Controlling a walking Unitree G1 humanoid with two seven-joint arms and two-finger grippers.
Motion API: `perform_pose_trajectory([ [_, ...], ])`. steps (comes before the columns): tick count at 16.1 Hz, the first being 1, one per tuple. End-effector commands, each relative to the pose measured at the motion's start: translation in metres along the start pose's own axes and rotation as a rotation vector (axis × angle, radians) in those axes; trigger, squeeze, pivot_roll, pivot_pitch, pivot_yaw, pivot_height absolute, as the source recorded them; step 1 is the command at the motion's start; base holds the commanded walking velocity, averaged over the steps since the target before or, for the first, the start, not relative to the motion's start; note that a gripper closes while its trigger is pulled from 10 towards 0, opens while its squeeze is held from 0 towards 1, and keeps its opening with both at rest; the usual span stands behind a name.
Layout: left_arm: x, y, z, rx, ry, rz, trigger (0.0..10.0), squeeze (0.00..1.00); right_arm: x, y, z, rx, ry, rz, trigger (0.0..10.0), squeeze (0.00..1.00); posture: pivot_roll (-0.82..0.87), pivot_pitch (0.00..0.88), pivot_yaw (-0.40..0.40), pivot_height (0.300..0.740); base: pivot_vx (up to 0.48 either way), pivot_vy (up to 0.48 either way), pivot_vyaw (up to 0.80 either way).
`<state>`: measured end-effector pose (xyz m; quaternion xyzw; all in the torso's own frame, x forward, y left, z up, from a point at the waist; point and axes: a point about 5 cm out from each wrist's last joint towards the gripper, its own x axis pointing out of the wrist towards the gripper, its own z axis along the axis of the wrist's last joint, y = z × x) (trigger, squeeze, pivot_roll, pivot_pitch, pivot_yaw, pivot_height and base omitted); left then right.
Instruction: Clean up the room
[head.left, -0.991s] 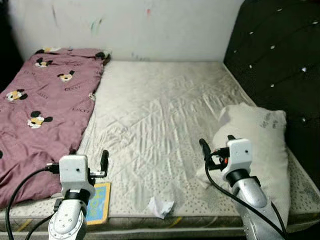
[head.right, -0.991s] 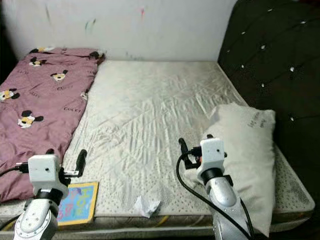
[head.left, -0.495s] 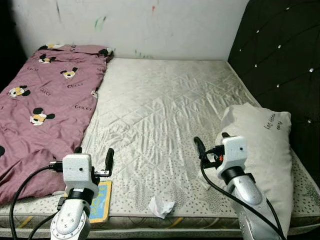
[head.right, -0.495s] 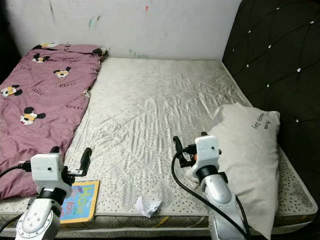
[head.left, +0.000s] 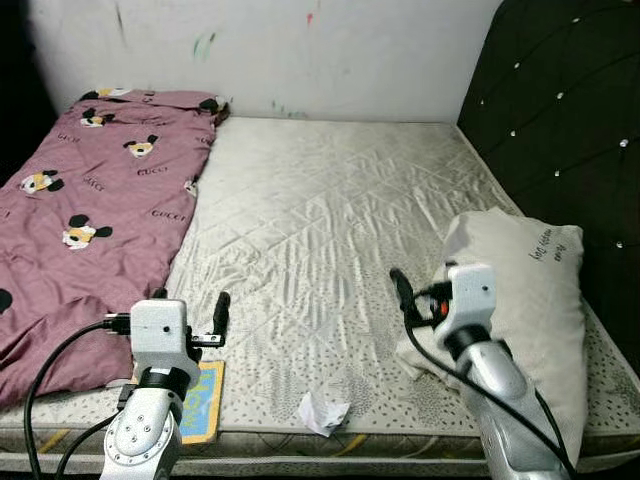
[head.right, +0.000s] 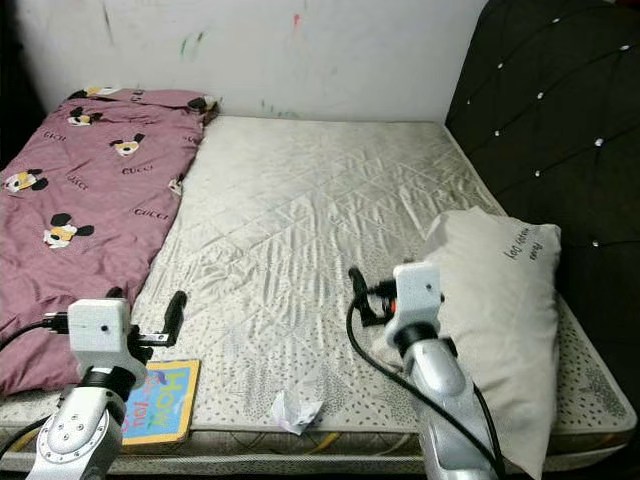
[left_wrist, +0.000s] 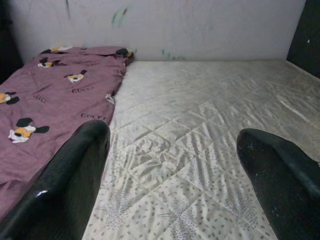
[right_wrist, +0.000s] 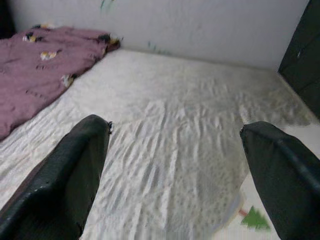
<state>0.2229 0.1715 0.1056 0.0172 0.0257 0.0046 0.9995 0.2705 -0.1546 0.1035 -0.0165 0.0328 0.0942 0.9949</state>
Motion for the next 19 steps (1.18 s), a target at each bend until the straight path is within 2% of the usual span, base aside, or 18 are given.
perform_pose_trajectory([
  [1, 0.0015, -0.0006, 0.0064, 0.014, -0.018, -0.002, 10.0, 0.00, -0.0047, 0.0007, 0.0025, 0.006, 0.000, 0.023, 10.0, 0.00, 0.03, 0.000, -0.042, 0.740, 0.000, 0.000, 0.00],
  [3, -0.0001, 0.0013, 0.0049, 0.003, -0.006, 0.015, 10.0, 0.00, -0.0101, 0.0037, -0.0016, 0.004, 0.017, 0.045, 10.0, 0.00, 0.03, 0.000, -0.042, 0.740, 0.000, 0.000, 0.00],
  [11, 0.0018, 0.0011, 0.0032, -0.010, 0.014, 0.023, 10.0, 0.00, -0.0077, 0.0041, -0.0010, 0.016, 0.034, 0.076, 10.0, 0.00, 0.03, 0.000, -0.046, 0.736, 0.000, 0.000, 0.00],
  [19, 0.0039, 0.0005, 0.0015, -0.031, 0.027, 0.032, 10.0, 0.00, -0.0057, 0.0032, -0.0010, 0.017, 0.047, 0.100, 10.0, 0.00, 0.02, 0.000, -0.049, 0.631, 0.000, 0.000, 0.00],
])
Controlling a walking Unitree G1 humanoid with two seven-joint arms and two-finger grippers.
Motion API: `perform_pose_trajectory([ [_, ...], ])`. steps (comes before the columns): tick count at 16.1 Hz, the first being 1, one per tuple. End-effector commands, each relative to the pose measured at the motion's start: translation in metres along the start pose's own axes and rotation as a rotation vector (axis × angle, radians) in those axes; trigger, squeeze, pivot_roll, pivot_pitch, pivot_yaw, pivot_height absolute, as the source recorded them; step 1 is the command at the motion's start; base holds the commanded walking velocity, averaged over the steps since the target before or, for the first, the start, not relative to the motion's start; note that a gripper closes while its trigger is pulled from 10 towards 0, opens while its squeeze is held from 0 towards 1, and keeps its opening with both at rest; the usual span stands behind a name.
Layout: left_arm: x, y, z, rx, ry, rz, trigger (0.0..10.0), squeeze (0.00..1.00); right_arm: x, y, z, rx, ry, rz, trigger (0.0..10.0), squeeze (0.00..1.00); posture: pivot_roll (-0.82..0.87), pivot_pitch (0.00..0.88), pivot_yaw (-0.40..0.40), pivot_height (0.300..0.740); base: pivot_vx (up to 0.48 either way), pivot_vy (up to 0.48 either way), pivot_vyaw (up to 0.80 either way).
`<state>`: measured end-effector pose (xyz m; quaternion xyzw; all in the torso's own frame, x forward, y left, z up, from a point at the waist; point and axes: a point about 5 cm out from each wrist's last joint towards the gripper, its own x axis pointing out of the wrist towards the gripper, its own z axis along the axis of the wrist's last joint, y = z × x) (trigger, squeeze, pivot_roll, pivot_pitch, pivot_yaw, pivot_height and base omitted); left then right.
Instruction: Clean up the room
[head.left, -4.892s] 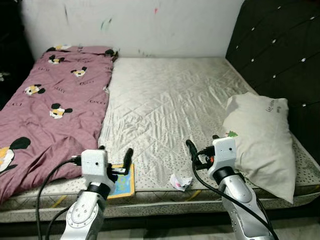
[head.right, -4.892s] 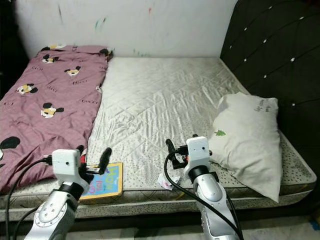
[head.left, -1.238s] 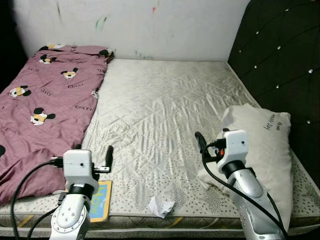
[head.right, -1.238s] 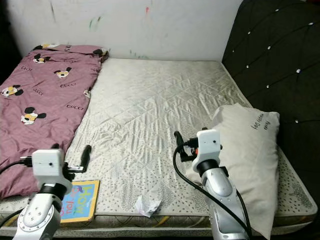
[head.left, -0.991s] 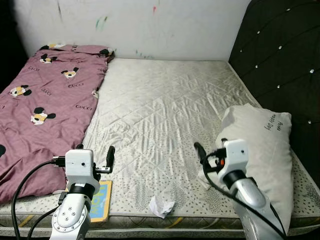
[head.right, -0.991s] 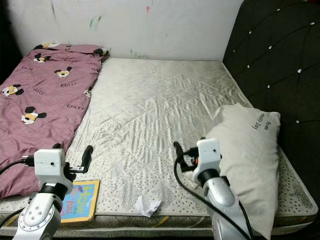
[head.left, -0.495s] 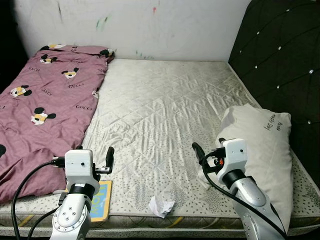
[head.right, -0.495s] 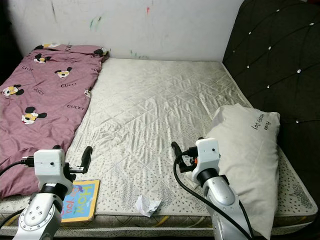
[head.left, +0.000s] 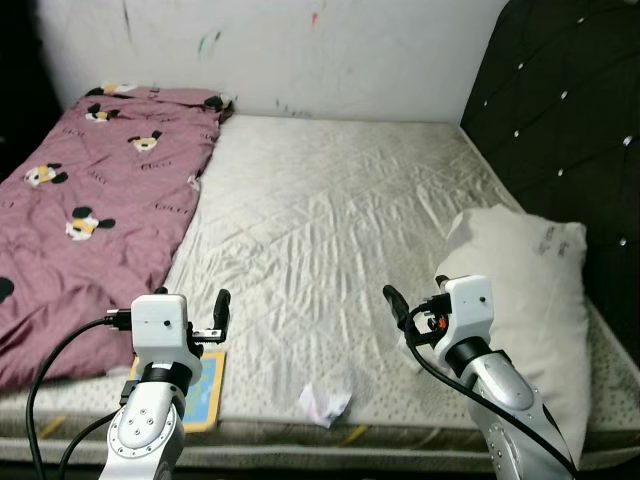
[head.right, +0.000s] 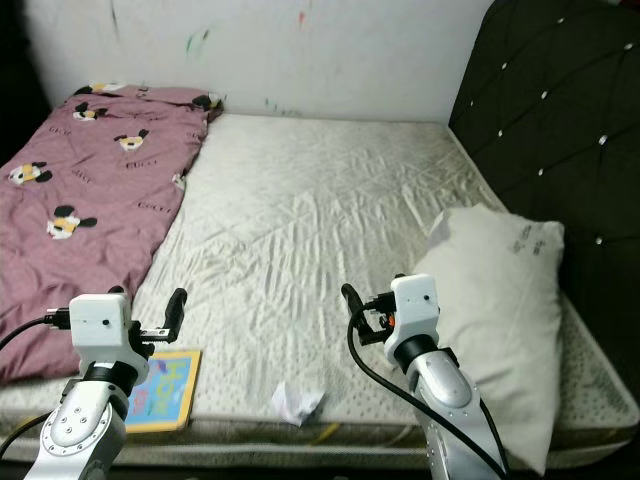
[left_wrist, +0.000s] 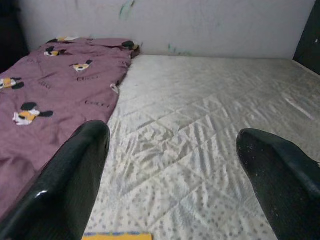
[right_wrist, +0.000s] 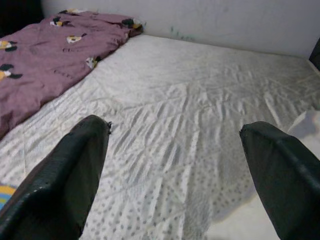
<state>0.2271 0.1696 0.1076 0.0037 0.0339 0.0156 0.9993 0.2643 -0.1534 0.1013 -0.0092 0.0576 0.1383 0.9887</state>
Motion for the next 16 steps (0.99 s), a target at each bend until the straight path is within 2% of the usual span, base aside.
perform_pose_trajectory([
  [1, 0.0001, 0.0016, -0.0009, -0.004, 0.010, 0.011, 10.0, 0.00, -0.0001, 0.0004, 0.0014, -0.001, 0.000, 0.014, 10.0, 0.00, 0.02, 0.000, -0.052, 0.616, 0.000, 0.000, 0.00],
  [4, 0.0030, 0.0037, -0.0010, -0.014, 0.010, 0.023, 10.0, 0.00, 0.0002, 0.0044, 0.0054, -0.031, -0.023, 0.043, 10.0, 0.00, 0.02, 0.000, -0.058, 0.582, 0.000, 0.000, 0.00],
  [14, 0.0084, 0.0094, -0.0006, -0.008, 0.012, 0.083, 10.0, 0.00, 0.0049, 0.0078, 0.0032, -0.065, -0.006, 0.088, 10.0, 0.00, 0.02, 0.000, -0.060, 0.582, 0.000, 0.000, 0.00],
  [16, 0.0089, 0.0100, -0.0008, -0.007, 0.013, 0.084, 10.0, 0.00, 0.0053, 0.0080, 0.0032, -0.064, -0.007, 0.089, 10.0, 0.00, 0.02, 0.000, -0.060, 0.582, 0.000, 0.000, 0.48],
])
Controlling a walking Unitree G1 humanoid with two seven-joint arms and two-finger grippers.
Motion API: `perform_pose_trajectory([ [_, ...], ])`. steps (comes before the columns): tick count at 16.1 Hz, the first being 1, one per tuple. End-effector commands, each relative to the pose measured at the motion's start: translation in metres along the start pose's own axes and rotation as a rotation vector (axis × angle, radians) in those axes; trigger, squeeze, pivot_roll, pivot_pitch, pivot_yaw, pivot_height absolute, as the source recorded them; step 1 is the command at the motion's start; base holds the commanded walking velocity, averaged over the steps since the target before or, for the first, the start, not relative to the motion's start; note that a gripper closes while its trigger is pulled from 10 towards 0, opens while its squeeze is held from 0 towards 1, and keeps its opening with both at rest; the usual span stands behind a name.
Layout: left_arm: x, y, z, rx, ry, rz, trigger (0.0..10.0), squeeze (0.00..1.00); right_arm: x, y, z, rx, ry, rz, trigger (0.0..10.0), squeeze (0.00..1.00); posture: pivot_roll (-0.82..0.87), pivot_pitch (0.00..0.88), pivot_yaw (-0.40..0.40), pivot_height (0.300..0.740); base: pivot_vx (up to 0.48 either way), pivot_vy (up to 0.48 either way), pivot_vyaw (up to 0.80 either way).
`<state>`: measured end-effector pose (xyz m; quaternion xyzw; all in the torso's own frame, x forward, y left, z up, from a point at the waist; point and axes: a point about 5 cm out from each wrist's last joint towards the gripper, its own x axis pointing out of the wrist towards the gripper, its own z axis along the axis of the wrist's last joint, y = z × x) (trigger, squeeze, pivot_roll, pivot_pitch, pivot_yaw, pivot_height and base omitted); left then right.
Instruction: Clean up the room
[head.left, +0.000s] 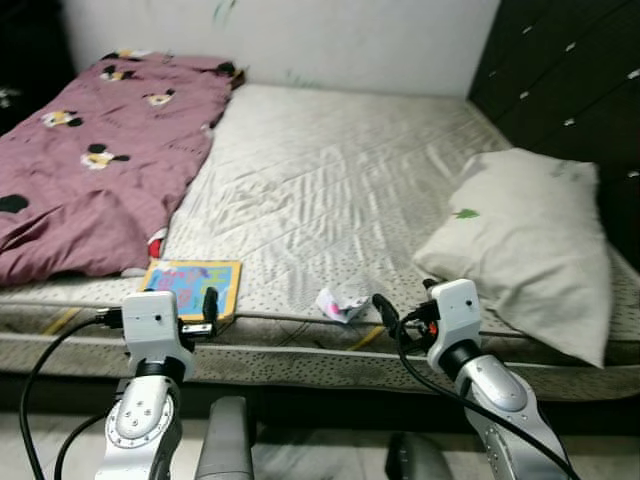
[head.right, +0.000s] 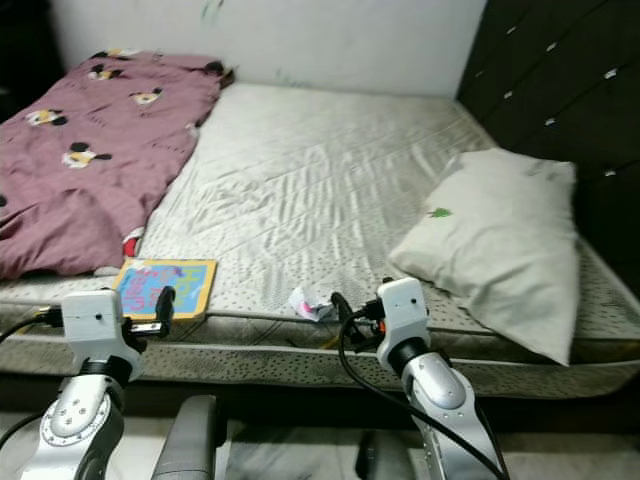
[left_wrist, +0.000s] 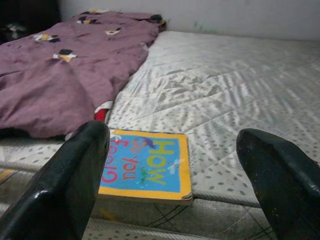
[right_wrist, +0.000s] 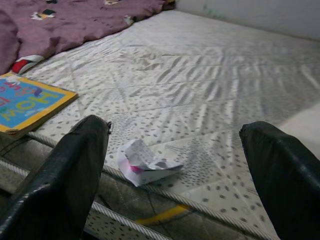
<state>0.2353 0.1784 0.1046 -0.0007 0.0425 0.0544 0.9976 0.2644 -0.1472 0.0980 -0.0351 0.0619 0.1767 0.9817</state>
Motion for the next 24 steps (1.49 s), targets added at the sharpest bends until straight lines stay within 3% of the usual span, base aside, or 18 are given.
perform_pose_trajectory([
  [1, 0.001, 0.002, 0.002, 0.005, -0.005, 0.006, 10.0, 0.00, 0.003, 0.002, 0.006, -0.012, -0.023, 0.017, 10.0, 0.00, 0.02, 0.000, -0.058, 0.582, 0.000, 0.000, 0.56],
  [9, 0.001, -0.001, 0.002, -0.011, -0.007, -0.027, 10.0, 0.00, 0.004, 0.000, 0.005, 0.014, -0.019, -0.001, 10.0, 0.00, 0.02, 0.000, -0.055, 0.582, 0.000, 0.000, 0.15],
  [13, 0.001, -0.002, 0.002, -0.019, -0.002, -0.031, 10.0, 0.00, 0.004, 0.000, 0.005, 0.021, -0.018, 0.003, 10.0, 0.00, 0.02, 0.000, -0.055, 0.539, 0.000, 0.000, 0.00],
  [15, 0.001, -0.001, 0.001, -0.020, 0.000, -0.027, 10.0, 0.00, 0.004, 0.000, 0.005, 0.018, -0.016, 0.002, 10.0, 0.00, 0.02, 0.000, -0.055, 0.539, 0.000, 0.000, 0.00],
  [23, 0.002, 0.001, 0.000, -0.032, 0.011, -0.007, 10.0, 0.00, 0.014, 0.003, 0.011, -0.033, -0.001, -0.004, 10.0, 0.00, 0.02, 0.000, -0.056, 0.539, 0.102, 0.000, 0.00],
  [24, 0.002, 0.000, 0.000, -0.036, 0.009, -0.013, 10.0, 0.00, 0.020, 0.003, 0.015, -0.071, -0.011, -0.027, 10.0, 0.00, 0.03, 0.000, -0.059, 0.539, 0.319, 0.000, 0.00],
])
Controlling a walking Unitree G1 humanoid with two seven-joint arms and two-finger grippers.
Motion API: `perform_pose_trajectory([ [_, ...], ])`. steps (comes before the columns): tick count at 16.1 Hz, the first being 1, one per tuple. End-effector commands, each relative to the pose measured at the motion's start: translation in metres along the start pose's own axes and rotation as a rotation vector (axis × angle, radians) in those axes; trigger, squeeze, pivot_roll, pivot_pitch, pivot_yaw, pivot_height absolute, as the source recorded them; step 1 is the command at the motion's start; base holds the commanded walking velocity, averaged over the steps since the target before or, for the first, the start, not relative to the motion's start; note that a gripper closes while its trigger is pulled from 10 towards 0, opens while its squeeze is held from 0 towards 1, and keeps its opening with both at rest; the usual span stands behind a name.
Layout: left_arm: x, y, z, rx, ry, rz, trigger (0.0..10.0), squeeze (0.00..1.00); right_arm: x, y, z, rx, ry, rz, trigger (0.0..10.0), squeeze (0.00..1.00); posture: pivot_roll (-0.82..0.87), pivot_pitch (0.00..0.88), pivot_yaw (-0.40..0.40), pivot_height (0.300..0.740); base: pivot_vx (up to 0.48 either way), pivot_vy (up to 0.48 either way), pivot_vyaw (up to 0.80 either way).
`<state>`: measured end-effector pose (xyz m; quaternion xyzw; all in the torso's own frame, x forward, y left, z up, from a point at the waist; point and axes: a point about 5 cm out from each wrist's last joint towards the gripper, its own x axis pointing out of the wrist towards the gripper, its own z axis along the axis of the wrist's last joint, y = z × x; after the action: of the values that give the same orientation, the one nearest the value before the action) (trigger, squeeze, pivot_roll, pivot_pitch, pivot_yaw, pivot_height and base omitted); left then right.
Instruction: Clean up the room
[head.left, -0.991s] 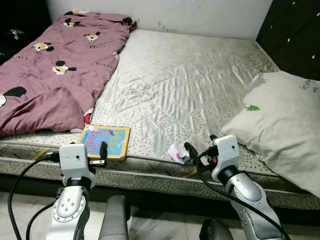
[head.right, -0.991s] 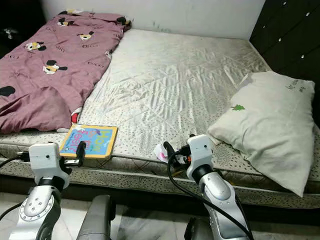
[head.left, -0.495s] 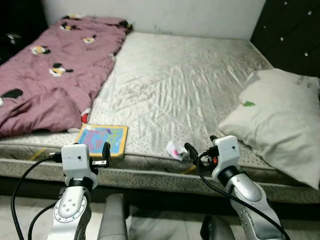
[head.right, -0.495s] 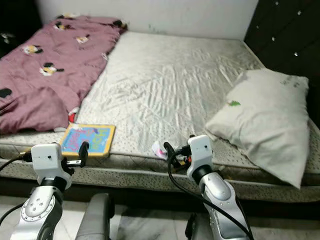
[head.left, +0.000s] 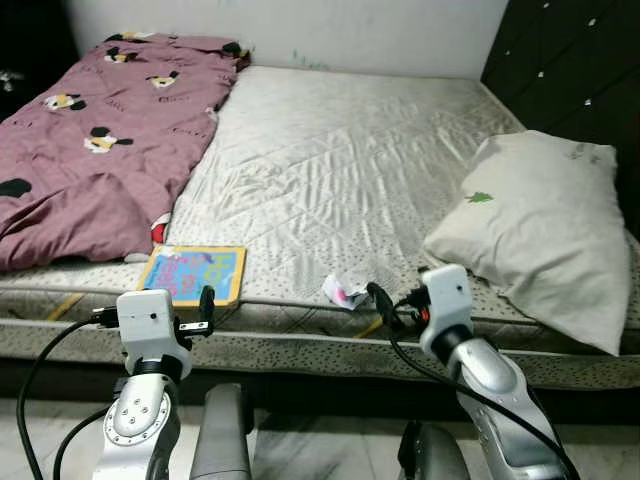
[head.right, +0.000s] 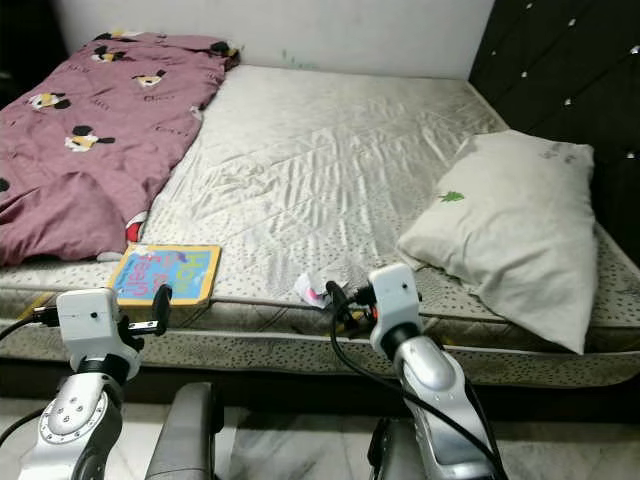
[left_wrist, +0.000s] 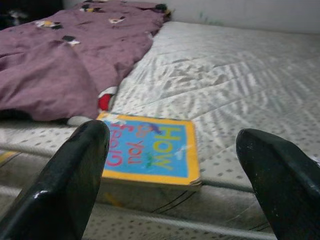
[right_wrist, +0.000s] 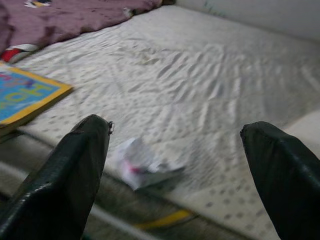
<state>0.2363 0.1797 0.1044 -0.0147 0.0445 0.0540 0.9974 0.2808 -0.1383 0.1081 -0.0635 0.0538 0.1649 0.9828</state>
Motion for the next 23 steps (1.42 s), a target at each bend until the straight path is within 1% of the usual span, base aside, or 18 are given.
perform_pose_trajectory([
  [1, 0.000, -0.001, 0.000, -0.010, 0.004, -0.012, 10.0, 0.00, 0.004, 0.000, 0.004, -0.033, -0.008, -0.008, 10.0, 0.00, 0.03, 0.000, -0.059, 0.539, 0.319, 0.000, 0.00],
  [2, 0.000, -0.001, 0.000, -0.010, 0.003, -0.013, 10.0, 0.00, 0.005, -0.002, 0.003, -0.049, -0.003, -0.031, 10.0, 0.00, 0.03, 0.000, -0.061, 0.539, 0.330, 0.000, 0.00],
  [3, 0.000, -0.001, 0.000, -0.007, 0.004, -0.014, 10.0, 0.00, 0.005, -0.002, 0.003, -0.019, -0.010, -0.003, 10.0, 0.00, 0.03, 0.000, -0.062, 0.539, 0.334, 0.000, 0.00],
  [4, 0.000, -0.001, 0.000, -0.006, 0.004, -0.014, 10.0, 0.00, 0.004, -0.003, 0.004, -0.013, -0.017, 0.005, 10.0, 0.00, 0.03, 0.000, -0.062, 0.539, 0.330, 0.000, 0.00],
  [5, -0.001, -0.001, 0.000, -0.002, 0.008, -0.011, 10.0, 0.00, 0.005, -0.007, 0.003, -0.042, -0.003, -0.009, 10.0, 0.00, 0.03, 0.000, -0.062, 0.539, 0.289, 0.000, 0.00],
  [9, 0.000, -0.003, 0.001, -0.008, -0.005, -0.024, 10.0, 0.00, 0.006, -0.008, 0.002, -0.022, -0.002, -0.011, 10.0, 0.00, 0.03, 0.000, -0.062, 0.539, 0.273, 0.000, 0.00],
  [10, 0.000, -0.003, 0.000, -0.005, 0.009, -0.020, 10.0, 0.00, 0.005, -0.007, 0.001, -0.022, -0.002, -0.011, 10.0, 0.00, 0.03, 0.000, -0.060, 0.539, 0.000, 0.000, 0.00],
  [12, 0.000, -0.002, 0.000, -0.009, 0.005, -0.013, 10.0, 0.00, 0.004, -0.005, 0.001, -0.042, -0.021, 0.009, 10.0, 0.00, 0.03, 0.000, -0.062, 0.539, 0.000, 0.000, 0.00],
  [14, 0.001, -0.002, 0.000, -0.006, 0.006, -0.013, 10.0, 0.00, 0.005, -0.004, 0.001, -0.052, -0.016, 0.022, 10.0, 0.00, 0.03, 0.000, -0.065, 0.539, 0.000, 0.000, 0.80],
  [16, 0.001, -0.001, -0.001, -0.003, 0.008, -0.009, 10.0, 0.00, 0.007, -0.007, -0.001, -0.028, -0.002, 0.015, 10.0, 0.00, 0.03, 0.000, -0.067, 0.539, 0.000, 0.000, 0.00],
  [18, 0.000, 0.000, -0.001, -0.006, 0.012, -0.004, 10.0, 0.00, 0.010, -0.009, -0.002, -0.031, 0.009, 0.015, 10.0, 0.00, 0.04, 0.000, -0.067, 0.539, 0.000, 0.000, 0.00],
  [20, -0.001, 0.000, -0.001, 0.005, 0.009, 0.001, 10.0, 0.00, 0.012, -0.010, -0.002, -0.065, 0.008, 0.030, 10.0, 0.00, 0.05, 0.000, -0.069, 0.539, 0.000, 0.000, 0.00],
  [21, -0.001, 0.003, -0.004, 0.014, 0.015, 0.015, 10.0, 0.00, 0.015, -0.009, -0.001, -0.081, 0.005, 0.044, 10.0, 0.00, 0.04, 0.000, -0.071, 0.539, 0.000, 0.000, 0.80],
  [23, -0.003, 0.003, -0.008, 0.013, 0.027, 0.019, 10.0, 0.00, 0.014, -0.007, -0.001, -0.099, 0.002, 0.047, 10.0, 0.00, 0.04, 0.000, -0.064, 0.539, 0.000, 0.000, 0.80],
])
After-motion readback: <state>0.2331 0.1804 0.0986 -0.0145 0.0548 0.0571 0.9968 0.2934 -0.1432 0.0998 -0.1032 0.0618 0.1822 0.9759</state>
